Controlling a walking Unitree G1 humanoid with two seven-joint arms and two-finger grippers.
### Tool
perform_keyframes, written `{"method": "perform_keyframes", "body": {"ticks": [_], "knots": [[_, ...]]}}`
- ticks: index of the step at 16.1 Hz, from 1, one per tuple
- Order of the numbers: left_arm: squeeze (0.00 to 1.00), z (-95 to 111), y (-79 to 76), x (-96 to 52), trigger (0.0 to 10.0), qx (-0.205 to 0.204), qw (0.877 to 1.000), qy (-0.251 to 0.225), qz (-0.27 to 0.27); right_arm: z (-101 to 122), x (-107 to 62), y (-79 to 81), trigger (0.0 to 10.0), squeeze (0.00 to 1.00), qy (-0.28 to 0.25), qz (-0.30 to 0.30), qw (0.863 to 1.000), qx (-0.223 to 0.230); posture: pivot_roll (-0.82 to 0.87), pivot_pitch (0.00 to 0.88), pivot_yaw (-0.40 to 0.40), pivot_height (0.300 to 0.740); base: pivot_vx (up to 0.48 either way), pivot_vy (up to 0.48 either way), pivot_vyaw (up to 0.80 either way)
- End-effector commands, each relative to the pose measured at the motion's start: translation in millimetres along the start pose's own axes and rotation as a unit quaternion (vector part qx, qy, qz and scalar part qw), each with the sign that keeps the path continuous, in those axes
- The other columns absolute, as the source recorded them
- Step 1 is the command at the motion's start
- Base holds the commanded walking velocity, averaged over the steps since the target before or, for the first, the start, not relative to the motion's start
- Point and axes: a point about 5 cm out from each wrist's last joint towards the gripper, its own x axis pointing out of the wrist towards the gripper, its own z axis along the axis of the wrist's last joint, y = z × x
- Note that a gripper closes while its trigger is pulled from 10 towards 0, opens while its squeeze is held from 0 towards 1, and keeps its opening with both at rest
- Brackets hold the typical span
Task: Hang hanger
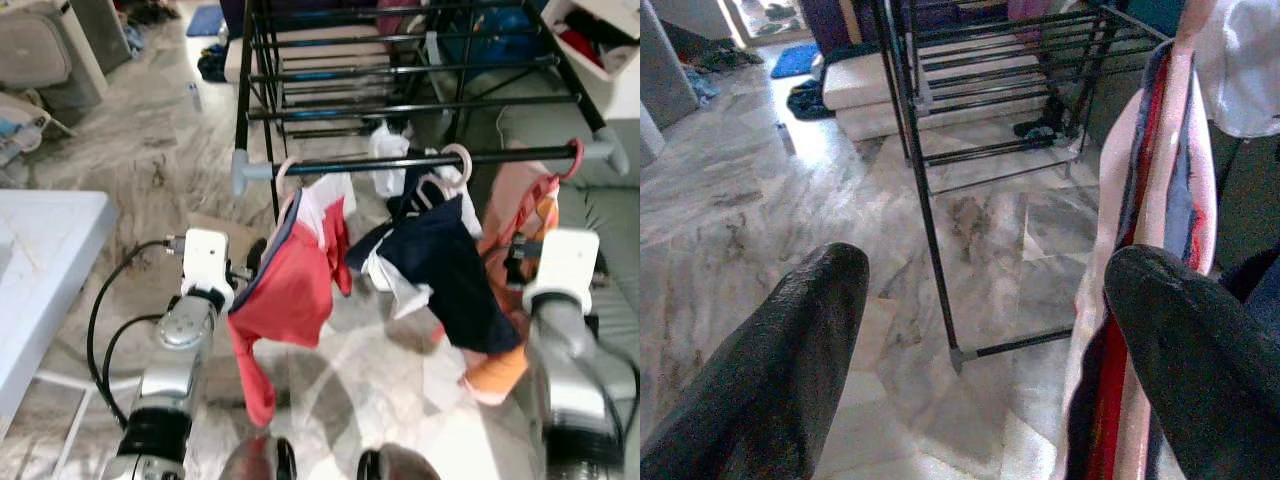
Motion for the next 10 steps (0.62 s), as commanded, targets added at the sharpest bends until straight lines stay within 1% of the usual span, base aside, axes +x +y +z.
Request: {"method": "perform_keyframes", "body": {"ticks": [1,2,3,4,5,6,7,8,9,10], "knots": [[0.0,-0.5,3.0,-2.6,10.0,0.002,1.0,0.004,-0.001,-5.3,6.2,0.0,10.0,0.0,0.012,0.006,1.0,-0.008,-0.04,0.073,0.061,0.74,0.0,0.0,0.0],[0.0,-0.2,2.7,-3.8,10.0,0.004,1.0,0.004,-0.002,-1.6,15.9,-2.3,10.0,0.0,-0.001,0.01,0.999,-0.045,-0.01,0.082,0.051,0.74,0.0,0.0,0.0],[0.0,1.9,4.1,-5.7,10.0,0.005,1.0,0.003,0.001,-0.9,22.8,-5.9,10.0,0.0,0.003,0.009,0.999,-0.05,0.01,0.104,0.045,0.74,0.0,0.0,0.0],[0.0,2.7,8.9,-9.8,10.0,0.004,1.0,0.007,0.01,-0.2,34.2,-11.9,10.0,0.0,0.013,0.005,0.998,-0.058,0.02,0.127,0.051,0.74,0.0,0.0,0.0],[0.0,0.6,12.6,-14.3,10.0,0.008,1.0,0.015,0.011,-0.8,42.7,-16.3,10.0,0.0,0.03,0.008,0.998,-0.062,0.04,0.148,0.059,0.74,0.0,0.0,0.0],[0.0,-0.6,16.9,-20.9,10.0,0.018,1.0,0.024,0.006,-5.1,50.4,-22.8,10.0,0.0,0.064,0.014,0.996,-0.062,0.06,0.171,0.071,0.74,0.0,0.0,0.0],[0.0,0.0,18.8,-23.0,10.0,0.023,0.999,0.027,0.005,-7.8,52.6,-23.7,9.8,0.0,0.077,0.024,0.996,-0.048,0.07,0.182,0.078,0.74,0.0,0.0,0.0],[0.0,1.7,21.4,-25.5,10.0,0.029,0.999,0.031,0.003,-11.3,54.0,-22.3,0.0,0.0,0.093,0.039,0.994,-0.039,0.09,0.193,0.09,0.74,0.0,0.0,0.0],[0.0,4.3,23.1,-27.4,10.0,0.033,0.999,0.034,-0.005,-11.8,55.9,-22.2,0.0,0.0,0.103,0.045,0.993,-0.033,0.1,0.196,0.093,0.74,0.0,0.0,0.0],[0.0,8.5,22.3,-27.9,10.0,0.038,0.998,0.034,-0.032,-7.4,59.8,-25.3,0.0,0.0,0.106,0.047,0.993,-0.034,0.11,0.198,0.097,0.74,0.0,0.0,0.0]]}}
